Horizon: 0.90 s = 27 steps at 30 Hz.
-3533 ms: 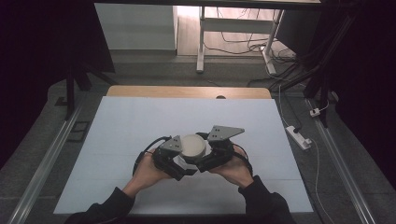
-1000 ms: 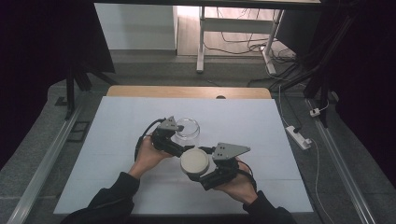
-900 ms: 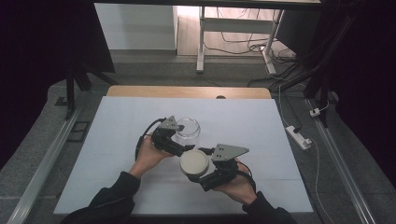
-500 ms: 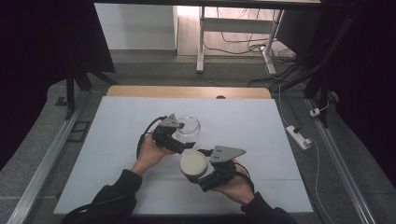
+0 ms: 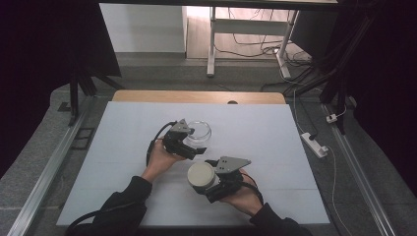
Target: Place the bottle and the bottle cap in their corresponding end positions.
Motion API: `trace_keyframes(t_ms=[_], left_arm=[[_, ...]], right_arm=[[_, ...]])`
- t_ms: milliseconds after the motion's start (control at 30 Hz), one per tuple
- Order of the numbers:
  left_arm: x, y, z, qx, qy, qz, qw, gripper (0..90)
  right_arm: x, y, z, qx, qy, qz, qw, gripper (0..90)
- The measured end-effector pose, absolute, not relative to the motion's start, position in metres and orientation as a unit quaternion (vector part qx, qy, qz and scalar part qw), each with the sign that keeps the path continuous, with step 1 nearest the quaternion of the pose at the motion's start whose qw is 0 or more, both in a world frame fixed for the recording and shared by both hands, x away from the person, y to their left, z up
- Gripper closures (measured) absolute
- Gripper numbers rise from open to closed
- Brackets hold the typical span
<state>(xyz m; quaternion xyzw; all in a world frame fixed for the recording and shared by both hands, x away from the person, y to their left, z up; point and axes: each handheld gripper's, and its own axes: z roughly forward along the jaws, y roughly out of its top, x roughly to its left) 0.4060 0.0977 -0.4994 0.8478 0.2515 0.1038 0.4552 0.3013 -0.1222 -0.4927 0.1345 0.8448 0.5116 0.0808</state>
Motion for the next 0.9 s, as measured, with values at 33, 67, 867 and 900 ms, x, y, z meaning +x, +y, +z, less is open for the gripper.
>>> trace_keyframes(t_ms=[33,67,867,900], left_arm=[[0.407,0.097,-0.501,0.849,0.252,0.106,0.453,7.8],[0.407,0.097,-0.501,0.849,0.252,0.106,0.453,7.8],[0.412,0.095,-0.528,0.854,0.261,0.114,0.436,7.8],[0.413,0.096,-0.528,0.854,0.261,0.113,0.435,7.8]], right_arm=[[0.302,-0.121,-0.495,0.135,0.845,0.511,0.080,7.6],[0.302,-0.121,-0.495,0.135,0.845,0.511,0.080,7.6],[0.315,-0.105,-0.533,0.141,0.871,0.465,0.069,7.5],[0.315,-0.105,-0.533,0.141,0.871,0.465,0.069,7.5]])
